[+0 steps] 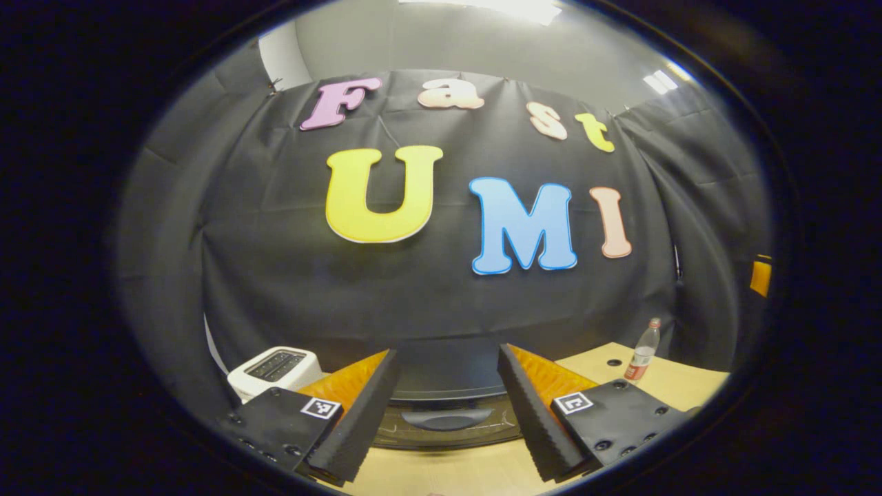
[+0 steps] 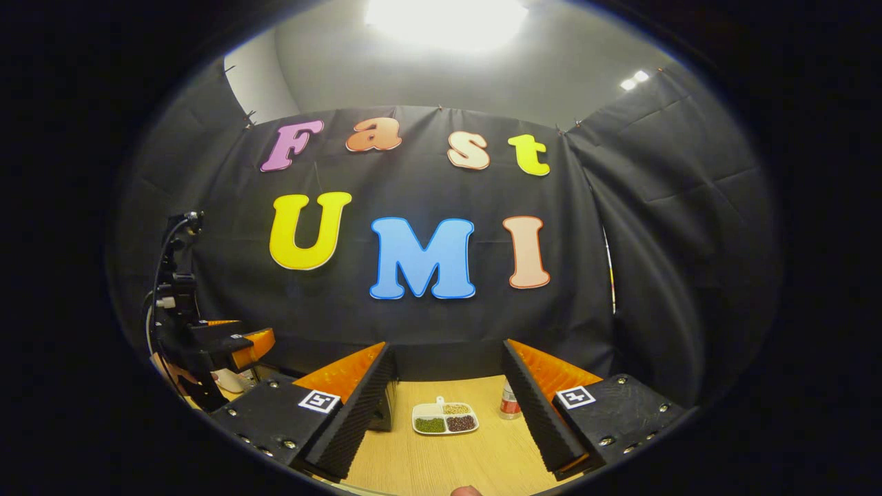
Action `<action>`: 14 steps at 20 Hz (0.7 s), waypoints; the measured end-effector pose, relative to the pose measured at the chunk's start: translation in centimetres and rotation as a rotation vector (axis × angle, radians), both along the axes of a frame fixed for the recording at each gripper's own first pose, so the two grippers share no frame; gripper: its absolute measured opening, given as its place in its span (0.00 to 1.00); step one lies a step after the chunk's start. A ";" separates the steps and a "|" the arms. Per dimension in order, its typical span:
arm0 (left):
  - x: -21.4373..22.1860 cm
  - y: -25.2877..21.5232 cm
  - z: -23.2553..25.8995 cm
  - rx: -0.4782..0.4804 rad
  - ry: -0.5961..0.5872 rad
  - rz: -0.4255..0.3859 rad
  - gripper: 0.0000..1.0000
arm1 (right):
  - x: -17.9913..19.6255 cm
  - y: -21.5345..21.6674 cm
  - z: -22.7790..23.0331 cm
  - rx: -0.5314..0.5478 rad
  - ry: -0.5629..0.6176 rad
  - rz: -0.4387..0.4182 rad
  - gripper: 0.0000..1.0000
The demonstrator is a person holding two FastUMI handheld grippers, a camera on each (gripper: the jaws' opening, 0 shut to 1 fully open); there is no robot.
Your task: Open the electric oven with the left hand, put the food in, and close the electric oven.
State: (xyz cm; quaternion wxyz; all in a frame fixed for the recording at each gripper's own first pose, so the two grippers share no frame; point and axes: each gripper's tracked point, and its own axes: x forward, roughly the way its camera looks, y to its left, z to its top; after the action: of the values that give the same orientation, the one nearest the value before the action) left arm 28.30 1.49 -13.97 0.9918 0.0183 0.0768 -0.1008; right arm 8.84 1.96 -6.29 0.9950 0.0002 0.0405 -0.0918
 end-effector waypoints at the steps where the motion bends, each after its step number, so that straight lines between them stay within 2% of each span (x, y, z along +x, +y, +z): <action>1: 0.5 0.0 -1.0 0.008 0.013 -0.009 0.96 | 0.0 0.1 -0.2 -0.004 0.010 -0.010 0.98; 3: 1.4 -0.3 -3.2 0.017 0.042 -0.028 0.96 | -0.1 0.0 -0.6 -0.017 0.024 -0.031 0.98; 4: 1.9 -0.5 -4.3 0.015 0.058 -0.035 1.00 | -0.1 -0.1 -0.6 -0.024 0.027 -0.043 0.98; 6: 2.6 -0.6 -6.4 0.003 0.094 -0.040 0.93 | -0.3 -0.3 -0.9 -0.037 0.036 -0.062 0.98; 9: 3.9 -0.6 -8.6 -0.003 0.133 -0.037 1.00 | -0.6 -0.6 -1.3 -0.051 0.053 -0.093 0.98; 11: 4.7 -0.7 -9.8 -0.001 0.145 -0.036 0.97 | -0.8 -0.8 -1.6 -0.053 0.066 -0.110 0.98; 12: 5.1 -0.6 -10.2 0.001 0.147 -0.034 1.00 | -1.0 -0.9 -1.7 -0.056 0.069 -0.118 0.98; 14: 5.4 -0.4 -11.1 0.008 0.155 -0.028 1.00 | -1.2 -1.1 -1.9 -0.067 0.078 -0.130 0.98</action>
State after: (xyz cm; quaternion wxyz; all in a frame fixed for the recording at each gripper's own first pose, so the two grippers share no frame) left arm 33.73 1.08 -25.11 0.9813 0.0153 0.1534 -0.1155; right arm 7.69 0.87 -8.19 0.9840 -0.0342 0.0759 -0.1573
